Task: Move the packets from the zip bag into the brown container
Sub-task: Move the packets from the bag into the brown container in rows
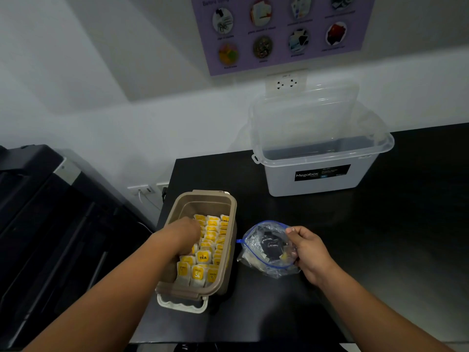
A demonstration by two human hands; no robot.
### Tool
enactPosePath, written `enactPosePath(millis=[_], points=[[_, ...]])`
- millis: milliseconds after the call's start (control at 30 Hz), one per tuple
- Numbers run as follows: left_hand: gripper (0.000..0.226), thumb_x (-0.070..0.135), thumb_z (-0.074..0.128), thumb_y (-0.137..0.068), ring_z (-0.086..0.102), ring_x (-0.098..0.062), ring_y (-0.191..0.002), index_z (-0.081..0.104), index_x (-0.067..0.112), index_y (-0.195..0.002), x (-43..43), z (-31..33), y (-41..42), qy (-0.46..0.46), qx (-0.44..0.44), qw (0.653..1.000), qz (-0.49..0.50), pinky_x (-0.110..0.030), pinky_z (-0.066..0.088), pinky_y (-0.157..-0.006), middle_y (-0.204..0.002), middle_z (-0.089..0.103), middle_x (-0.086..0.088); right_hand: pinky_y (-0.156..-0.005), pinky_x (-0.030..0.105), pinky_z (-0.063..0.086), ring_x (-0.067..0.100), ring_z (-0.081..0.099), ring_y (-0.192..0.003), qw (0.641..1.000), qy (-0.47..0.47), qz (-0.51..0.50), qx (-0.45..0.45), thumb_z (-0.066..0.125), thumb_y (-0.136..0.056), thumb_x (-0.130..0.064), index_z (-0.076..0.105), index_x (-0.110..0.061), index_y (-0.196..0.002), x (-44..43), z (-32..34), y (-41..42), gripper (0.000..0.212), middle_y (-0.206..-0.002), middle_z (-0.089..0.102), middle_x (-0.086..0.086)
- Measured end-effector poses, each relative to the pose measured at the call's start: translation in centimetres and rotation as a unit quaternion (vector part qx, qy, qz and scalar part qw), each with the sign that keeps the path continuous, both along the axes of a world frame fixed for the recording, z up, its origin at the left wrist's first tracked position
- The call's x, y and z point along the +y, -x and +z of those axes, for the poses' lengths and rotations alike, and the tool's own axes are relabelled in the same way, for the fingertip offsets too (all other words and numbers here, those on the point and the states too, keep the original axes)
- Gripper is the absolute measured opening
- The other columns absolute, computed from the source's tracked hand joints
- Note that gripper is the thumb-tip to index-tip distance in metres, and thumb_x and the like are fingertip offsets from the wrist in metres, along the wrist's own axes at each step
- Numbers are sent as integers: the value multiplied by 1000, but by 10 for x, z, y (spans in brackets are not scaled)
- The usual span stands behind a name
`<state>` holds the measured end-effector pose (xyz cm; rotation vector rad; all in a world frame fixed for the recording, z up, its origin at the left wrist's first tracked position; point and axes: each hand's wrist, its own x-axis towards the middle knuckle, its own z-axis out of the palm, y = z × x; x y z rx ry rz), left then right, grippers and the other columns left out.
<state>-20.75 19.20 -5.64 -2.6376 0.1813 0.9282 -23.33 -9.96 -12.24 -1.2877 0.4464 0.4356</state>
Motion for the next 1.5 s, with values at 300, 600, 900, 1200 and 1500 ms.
enactPosePath(millis=[300, 600, 900, 1200, 1500], points=[[31, 14, 68, -89, 62, -25, -103, 67, 12, -120, 1, 2, -11, -4, 89, 994, -62, -32, 51, -89, -120, 64, -9, -48, 23, 48, 1, 56, -41, 1000, -4, -4, 0, 55, -106, -14, 64, -8, -95, 1, 2, 2, 15, -52, 64, -7], [29, 17, 67, -92, 62, -26, -108, 68, 13, -121, -1, 5, -8, 18, 91, 995, -43, -33, 50, -91, -123, 65, -8, -43, 22, 47, 3, 57, -41, 1000, -8, -4, 0, 57, -106, -14, 65, -9, -94, 1, 4, 3, 16, -60, 67, -1], [25, 16, 64, -96, 64, -11, -102, 73, 27, -116, -25, 69, -15, 211, -102, 969, 81, -28, 50, -97, -113, 70, 7, -52, 29, 48, 3, 57, -43, 1000, -19, 2, -2, 56, -106, -16, 64, -8, -97, -1, 0, 2, 15, -54, 64, -6], [19, 22, 68, -95, 67, -3, -97, 74, 24, -113, -125, 59, 4, 408, -89, 902, 109, -25, 53, -92, -107, 73, 8, -49, 25, 53, 10, 67, -52, 999, -50, -1, -6, 55, -107, -17, 66, -6, -99, -6, -6, 0, 18, -70, 72, 4], [48, 31, 60, -99, 50, -27, -133, 52, 14, -143, -187, -54, -10, 175, 126, 954, 207, -39, 36, -112, -144, 53, -9, -76, 43, 59, 30, 76, -83, 995, -88, -27, 33, 58, -104, -18, 69, -6, -101, -15, -19, -2, 16, -91, 78, 19]])
